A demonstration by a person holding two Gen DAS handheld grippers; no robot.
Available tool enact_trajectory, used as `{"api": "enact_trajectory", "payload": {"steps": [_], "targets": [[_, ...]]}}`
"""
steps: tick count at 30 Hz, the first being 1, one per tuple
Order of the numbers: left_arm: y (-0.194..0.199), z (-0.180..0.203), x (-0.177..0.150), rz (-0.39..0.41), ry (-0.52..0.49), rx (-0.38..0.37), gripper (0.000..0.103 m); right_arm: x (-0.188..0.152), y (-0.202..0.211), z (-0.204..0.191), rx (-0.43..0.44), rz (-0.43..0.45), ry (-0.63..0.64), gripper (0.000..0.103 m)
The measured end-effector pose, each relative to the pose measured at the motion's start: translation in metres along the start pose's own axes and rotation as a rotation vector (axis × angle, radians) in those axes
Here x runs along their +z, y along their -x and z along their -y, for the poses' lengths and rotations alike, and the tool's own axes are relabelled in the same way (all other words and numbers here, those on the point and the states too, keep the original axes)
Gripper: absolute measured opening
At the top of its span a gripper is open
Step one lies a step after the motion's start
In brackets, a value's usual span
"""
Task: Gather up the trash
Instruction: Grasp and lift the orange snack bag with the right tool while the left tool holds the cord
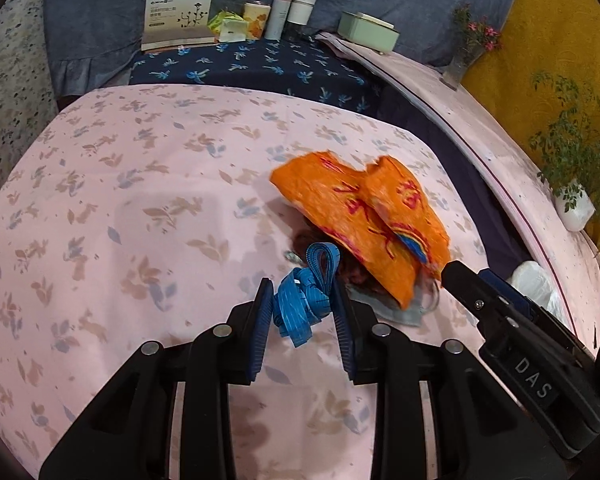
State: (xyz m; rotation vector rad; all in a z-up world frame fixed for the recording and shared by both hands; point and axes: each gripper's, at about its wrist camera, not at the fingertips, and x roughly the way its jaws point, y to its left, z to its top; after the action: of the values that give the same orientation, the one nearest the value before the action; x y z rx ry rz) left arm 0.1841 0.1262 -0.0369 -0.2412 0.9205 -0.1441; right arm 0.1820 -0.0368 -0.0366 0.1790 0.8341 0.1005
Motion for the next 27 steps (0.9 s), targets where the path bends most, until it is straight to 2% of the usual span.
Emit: {"api": "enact_trajectory", "payload": {"steps": [3,10,11,13,14,16,21,27], "targets": [[-0.003,-0.007,0.006,0.001,0.011,-0.003,0.029,0.005,-0.01,-0.007,-0.001,0.001,0.013,0.058],[-0.013,-0.013,0.015,-0.004,0.008,-0.003,0.029,0.01,-0.038,-0.017,-0.029,-0.033,0.033,0.057],[-0.013,-0.013,0.015,-0.004,0.006,-0.003,0.029,0.01,-0.042,-0.016,-0.033,-0.042,0.034,0.055],[-0.015,-0.013,0.016,-0.005,0.003,-0.003,0.029,0.01,-0.046,-0.014,-0.028,-0.052,0.033,0.034],[-0.015,-0.013,0.016,-0.005,0.001,-0.003,0.029,0.01,-0.046,-0.013,-0.024,-0.056,0.03,0.032],[-0.015,-0.012,0.016,-0.005,-0.001,-0.002,0.029,0.011,-0.043,-0.01,-0.021,-0.051,0.016,0.023],[-0.011,-0.003,0.015,0.0,-0.013,-0.005,0.029,0.014,-0.03,-0.003,-0.031,-0.024,0.008,0.014],[0.0,0.018,0.011,0.015,-0.04,-0.015,0.029,0.019,0.003,0.013,-0.019,0.035,-0.025,0.013]]}}
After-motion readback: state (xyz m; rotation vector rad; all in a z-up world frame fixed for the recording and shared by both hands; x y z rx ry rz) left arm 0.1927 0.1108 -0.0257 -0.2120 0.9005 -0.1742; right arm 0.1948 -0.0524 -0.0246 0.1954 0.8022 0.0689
